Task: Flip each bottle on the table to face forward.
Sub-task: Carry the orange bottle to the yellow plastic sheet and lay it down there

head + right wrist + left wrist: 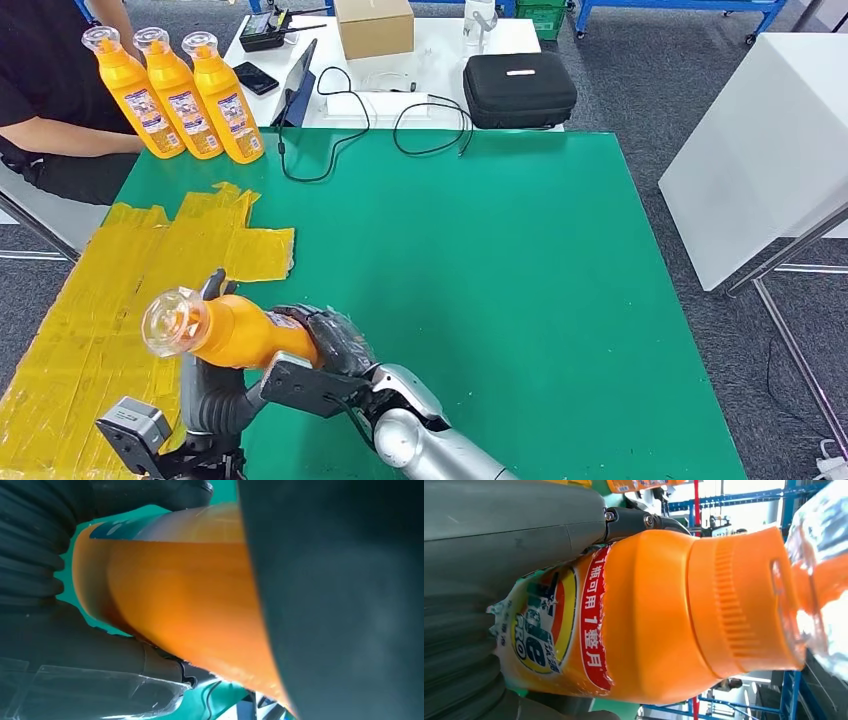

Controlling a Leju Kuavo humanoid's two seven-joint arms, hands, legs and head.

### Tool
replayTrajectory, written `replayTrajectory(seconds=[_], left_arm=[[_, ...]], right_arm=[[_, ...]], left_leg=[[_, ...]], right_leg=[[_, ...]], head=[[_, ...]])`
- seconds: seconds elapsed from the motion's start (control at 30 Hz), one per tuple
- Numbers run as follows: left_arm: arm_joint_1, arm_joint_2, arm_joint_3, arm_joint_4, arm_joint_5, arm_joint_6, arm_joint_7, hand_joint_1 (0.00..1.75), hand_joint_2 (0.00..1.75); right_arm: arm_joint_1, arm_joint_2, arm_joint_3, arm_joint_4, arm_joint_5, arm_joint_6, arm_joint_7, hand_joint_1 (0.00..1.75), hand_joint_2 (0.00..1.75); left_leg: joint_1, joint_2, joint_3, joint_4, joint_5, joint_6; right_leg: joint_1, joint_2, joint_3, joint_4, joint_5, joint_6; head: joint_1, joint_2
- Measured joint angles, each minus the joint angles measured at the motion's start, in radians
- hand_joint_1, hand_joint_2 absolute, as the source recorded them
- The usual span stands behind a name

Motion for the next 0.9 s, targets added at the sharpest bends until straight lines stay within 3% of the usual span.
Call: replayTrajectory(seconds=[0.5,0.7,0.9], left_arm=[[0.000,0.000,-0.011,0.001,0.011,0.006,0.000,0.00,1.75],[0.008,0.003,-0.005,0.000,0.020,0.041,-0.007,0.00,1.75],[0.047,0.006,0.022,-0.023,0.007,0.085,-0.032,0.00,1.75]], right_arm=[[-0.008,0.003,0.025,0.023,-0.020,-0.003,0.002,1.75,1.75],[-0.030,0.007,0.122,0.027,-0.075,-0.002,0.023,1.75,1.75],[-0.083,0.009,0.232,0.043,-0.098,0.020,-0.017,1.75,1.75]], left_leg=[[0.000,0.000,0.000,0.000,0.000,0.000],[0.000,0.001,0.000,0.000,0.000,0.000],[0.001,0.000,0.000,0.000,0.000,0.000]], right_leg=[[0.000,0.000,0.000,0.000,0.000,0.000],[0.000,0.000,0.000,0.000,0.000,0.000],[0.000,0.000,-0.001,0.000,0.000,0.000]], head=[[0.000,0.000],[0.000,0.000],[0.000,0.000]])
